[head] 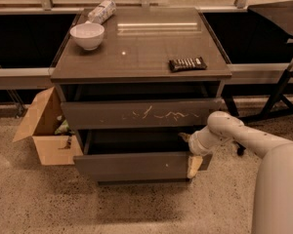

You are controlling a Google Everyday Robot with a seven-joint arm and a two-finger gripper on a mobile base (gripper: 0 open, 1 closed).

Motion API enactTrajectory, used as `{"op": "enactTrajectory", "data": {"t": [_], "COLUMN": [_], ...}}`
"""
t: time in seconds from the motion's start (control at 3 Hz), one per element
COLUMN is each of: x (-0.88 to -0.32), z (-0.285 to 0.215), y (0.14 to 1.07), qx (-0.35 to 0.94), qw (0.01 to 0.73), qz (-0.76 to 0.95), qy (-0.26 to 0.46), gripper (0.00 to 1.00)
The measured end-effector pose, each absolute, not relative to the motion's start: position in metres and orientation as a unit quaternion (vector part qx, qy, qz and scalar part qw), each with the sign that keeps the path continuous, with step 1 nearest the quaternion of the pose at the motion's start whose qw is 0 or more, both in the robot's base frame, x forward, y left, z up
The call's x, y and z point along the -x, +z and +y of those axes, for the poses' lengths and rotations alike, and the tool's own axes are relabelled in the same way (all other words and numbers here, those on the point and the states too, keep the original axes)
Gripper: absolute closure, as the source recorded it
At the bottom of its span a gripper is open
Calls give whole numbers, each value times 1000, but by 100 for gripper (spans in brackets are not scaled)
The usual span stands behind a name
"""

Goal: Open middle drawer

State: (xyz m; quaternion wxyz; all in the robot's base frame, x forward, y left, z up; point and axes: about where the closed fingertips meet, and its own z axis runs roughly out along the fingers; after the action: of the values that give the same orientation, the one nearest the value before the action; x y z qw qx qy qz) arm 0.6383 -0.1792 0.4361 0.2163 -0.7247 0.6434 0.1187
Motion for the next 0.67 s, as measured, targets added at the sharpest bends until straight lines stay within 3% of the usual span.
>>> {"op": "enactTrajectory", "data": {"t": [0.33,0.67], "x": [-615,-591], "z": [-163,-151], "y": [431,421], "qx": [733,732], "qw": [215,204], "qz": [627,625], "qy": [151,179], "gripper": [0,19]}}
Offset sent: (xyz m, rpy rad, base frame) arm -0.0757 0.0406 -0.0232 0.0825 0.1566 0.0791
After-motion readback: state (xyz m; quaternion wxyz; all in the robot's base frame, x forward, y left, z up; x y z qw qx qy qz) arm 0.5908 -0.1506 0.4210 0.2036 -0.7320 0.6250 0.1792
